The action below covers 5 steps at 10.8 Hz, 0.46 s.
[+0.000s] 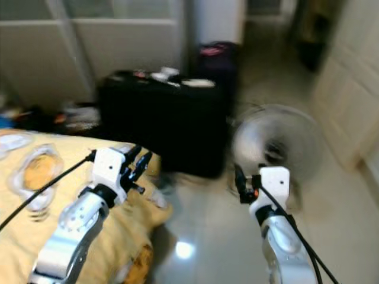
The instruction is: Clean up the room
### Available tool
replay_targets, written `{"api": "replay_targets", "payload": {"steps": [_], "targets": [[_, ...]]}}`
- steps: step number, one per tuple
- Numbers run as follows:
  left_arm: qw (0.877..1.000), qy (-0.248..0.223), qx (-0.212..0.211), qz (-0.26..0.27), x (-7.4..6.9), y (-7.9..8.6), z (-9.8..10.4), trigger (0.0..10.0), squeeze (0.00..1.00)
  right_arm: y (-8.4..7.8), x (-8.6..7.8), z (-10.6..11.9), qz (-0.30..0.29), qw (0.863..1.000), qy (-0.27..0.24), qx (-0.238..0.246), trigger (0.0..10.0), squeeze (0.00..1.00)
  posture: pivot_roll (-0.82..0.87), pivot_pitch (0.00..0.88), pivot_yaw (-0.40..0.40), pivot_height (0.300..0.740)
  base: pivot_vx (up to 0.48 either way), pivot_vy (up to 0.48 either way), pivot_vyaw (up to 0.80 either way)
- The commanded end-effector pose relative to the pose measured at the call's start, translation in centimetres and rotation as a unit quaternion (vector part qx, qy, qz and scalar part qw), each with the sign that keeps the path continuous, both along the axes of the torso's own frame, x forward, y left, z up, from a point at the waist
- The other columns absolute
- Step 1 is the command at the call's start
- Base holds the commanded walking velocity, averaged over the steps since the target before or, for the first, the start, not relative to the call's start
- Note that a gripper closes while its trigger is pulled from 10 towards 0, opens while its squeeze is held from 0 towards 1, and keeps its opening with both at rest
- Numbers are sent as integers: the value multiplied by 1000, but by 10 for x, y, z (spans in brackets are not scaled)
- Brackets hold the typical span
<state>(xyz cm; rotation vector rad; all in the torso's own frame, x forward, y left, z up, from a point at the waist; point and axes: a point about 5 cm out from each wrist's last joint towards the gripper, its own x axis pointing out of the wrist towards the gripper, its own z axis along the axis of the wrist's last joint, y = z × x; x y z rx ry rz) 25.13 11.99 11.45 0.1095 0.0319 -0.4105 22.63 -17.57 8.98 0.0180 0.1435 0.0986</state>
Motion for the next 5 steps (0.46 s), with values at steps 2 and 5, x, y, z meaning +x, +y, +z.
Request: {"api": "replay_targets", "payload": {"steps": [2,5], "targets": [[1000,-4,5,6,2,2,2,10000,0,4,2,3,14,1000,-4,-1,10000,0,-89,0,37,740,424,0,0],[1000,-1,3,12,-1,2,-1,10000,0,3,2,1,18,1000,1,-2,10000,0,-81,0,23,740,419,0,0]]}}
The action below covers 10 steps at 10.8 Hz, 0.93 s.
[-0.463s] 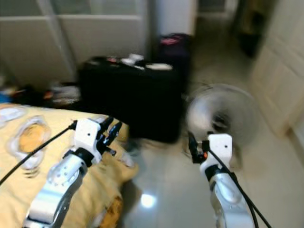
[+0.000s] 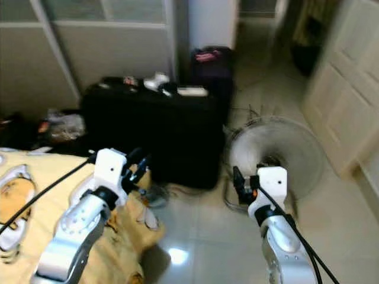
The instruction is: Clean up the room
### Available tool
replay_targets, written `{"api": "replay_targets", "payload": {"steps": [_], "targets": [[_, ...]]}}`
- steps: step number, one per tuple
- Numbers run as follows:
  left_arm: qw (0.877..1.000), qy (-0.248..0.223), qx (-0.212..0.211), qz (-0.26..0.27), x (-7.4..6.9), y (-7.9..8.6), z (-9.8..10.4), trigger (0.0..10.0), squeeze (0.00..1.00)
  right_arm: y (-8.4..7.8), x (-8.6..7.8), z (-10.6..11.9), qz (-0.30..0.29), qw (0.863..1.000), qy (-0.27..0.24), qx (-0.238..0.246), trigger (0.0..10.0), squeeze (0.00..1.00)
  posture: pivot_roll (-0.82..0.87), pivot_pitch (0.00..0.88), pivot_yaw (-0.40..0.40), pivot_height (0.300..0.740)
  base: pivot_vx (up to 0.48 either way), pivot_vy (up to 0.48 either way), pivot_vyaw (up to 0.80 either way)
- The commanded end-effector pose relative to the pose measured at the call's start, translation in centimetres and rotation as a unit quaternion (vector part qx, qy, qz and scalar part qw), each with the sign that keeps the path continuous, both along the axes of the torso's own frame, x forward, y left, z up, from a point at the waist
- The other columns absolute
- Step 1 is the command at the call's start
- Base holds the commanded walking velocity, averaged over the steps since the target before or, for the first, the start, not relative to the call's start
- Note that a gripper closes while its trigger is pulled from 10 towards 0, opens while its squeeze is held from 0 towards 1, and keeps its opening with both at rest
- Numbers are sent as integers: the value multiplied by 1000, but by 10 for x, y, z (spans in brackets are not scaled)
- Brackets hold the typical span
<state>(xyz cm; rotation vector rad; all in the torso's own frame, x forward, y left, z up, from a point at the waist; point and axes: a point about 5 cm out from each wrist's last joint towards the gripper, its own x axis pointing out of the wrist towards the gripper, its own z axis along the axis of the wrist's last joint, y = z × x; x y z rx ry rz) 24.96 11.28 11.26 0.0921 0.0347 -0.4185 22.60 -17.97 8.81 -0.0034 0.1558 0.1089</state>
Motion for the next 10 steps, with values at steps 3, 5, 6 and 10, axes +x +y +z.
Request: {"api": "replay_targets", "payload": {"steps": [3,5,6,10], "targets": [[999,17,12,28,-5,14,-9,10000,0,9,0,-12,25,999,25,7,10000,0,-72,0,13,740,408,0,0],[999,24,7,32,-6,14,-12,10000,0,3,4,-8,18,1000,16,6,10000,0,-90,0,33,740,186,0,0],[999,16,7,31,-5,14,-10,10000,0,3,5,-5,20,1000,10,7,10000,0,-93,0,35,740,0,0,0],[994,-41,-12,98,-7,30,15,10000,0,4,-2,7,-6,1000,-5,9,10000,0,-88,0,28,740,0,0,0]]}}
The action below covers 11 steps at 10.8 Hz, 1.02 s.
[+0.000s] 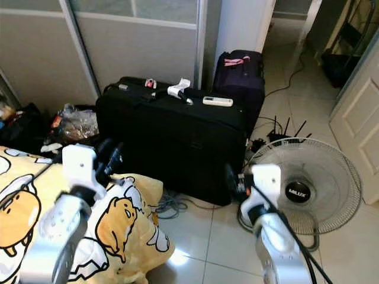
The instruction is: Clean up the room
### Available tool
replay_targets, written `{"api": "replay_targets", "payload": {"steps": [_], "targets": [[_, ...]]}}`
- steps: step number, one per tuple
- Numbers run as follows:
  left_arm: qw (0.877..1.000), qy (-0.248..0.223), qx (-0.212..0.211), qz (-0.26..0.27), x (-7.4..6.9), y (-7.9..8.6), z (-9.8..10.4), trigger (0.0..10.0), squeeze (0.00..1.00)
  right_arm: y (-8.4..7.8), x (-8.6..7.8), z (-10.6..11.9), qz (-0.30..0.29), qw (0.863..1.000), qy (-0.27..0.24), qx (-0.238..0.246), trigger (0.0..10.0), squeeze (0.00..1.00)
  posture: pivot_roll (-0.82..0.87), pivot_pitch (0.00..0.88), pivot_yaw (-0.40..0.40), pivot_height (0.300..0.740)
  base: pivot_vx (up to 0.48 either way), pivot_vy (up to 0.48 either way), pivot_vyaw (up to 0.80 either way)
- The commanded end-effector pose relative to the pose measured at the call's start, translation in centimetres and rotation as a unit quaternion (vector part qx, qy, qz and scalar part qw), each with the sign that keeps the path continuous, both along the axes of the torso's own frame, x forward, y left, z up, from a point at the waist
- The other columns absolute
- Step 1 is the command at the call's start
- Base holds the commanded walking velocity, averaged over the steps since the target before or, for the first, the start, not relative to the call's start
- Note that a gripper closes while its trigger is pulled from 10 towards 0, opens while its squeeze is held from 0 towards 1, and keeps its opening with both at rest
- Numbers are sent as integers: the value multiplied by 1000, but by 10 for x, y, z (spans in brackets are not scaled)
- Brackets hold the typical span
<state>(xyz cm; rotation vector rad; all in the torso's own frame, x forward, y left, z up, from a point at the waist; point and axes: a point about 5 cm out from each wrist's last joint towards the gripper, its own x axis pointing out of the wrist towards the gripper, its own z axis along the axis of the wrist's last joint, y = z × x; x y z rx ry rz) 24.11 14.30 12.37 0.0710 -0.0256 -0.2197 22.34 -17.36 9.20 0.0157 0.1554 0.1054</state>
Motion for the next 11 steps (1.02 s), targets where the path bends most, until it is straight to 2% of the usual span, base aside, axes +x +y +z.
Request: {"api": "replay_targets", "payload": {"steps": [1,11], "targets": [[1000,-2,5,-4,-2,-2,3,10000,0,-5,0,3,-18,1000,-6,-5,10000,0,-86,0,32,740,0,0,0],[1000,6,14,-8,-4,-1,2,10000,0,-6,-3,2,-19,1000,6,-8,10000,0,-87,0,38,740,0,0,0]]}}
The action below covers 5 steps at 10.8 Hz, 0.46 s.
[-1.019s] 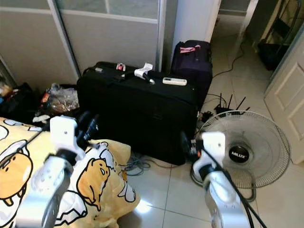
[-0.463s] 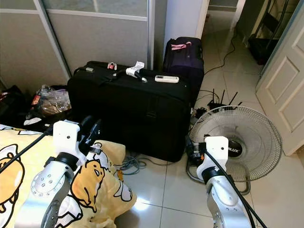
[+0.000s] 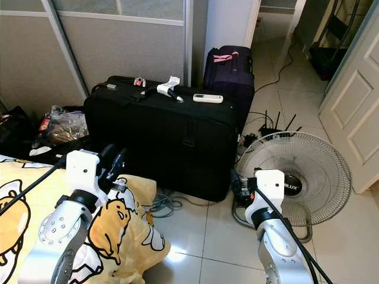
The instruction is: Clean up the room
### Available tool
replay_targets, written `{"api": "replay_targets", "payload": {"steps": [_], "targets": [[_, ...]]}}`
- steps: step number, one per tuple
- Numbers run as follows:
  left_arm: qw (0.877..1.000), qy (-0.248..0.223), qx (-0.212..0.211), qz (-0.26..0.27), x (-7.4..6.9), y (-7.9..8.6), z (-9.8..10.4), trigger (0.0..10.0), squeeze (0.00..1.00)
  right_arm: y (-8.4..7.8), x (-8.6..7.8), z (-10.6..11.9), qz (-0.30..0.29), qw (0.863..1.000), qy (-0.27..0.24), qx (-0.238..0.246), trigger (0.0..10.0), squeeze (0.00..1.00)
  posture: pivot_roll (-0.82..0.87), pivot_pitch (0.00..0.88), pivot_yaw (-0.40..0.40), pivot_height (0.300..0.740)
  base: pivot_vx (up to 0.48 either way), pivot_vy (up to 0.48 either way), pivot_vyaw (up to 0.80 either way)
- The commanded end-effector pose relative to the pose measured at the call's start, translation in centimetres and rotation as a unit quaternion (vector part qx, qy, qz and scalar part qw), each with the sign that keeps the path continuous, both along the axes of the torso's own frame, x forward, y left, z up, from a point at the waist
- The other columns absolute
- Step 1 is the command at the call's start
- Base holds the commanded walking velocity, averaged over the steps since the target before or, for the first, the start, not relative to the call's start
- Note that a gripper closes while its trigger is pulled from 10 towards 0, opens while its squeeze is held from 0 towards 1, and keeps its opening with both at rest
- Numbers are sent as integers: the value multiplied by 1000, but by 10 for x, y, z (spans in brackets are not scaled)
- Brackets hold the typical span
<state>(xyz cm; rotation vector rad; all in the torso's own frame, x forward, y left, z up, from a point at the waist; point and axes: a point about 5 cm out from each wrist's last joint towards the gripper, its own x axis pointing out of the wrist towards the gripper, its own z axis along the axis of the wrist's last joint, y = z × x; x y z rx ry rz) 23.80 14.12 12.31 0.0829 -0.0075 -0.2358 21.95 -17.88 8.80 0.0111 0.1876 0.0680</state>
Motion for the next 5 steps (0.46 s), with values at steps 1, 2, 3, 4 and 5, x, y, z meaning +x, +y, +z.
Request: {"api": "replay_targets", "payload": {"steps": [1,2,3,4,5], "targets": [[1000,-3,7,0,-1,1,2,10000,0,0,1,6,-1,1000,-10,-4,10000,0,-87,0,38,740,0,0,0],[1000,-3,7,0,-1,1,2,10000,0,0,1,6,-1,1000,-10,-4,10000,0,-87,0,38,740,0,0,0],[1000,-3,7,0,-1,1,2,10000,0,0,1,6,-1,1000,-10,-4,10000,0,-87,0,38,740,0,0,0],[1000,-3,7,0,-1,1,2,10000,0,0,1,6,-1,1000,-10,-4,10000,0,-87,0,38,740,0,0,0],[1000,-2,8,-1,-1,1,2,10000,0,-1,1,5,-2,1000,-8,-6,10000,0,-85,0,37,740,0,0,0]]}}
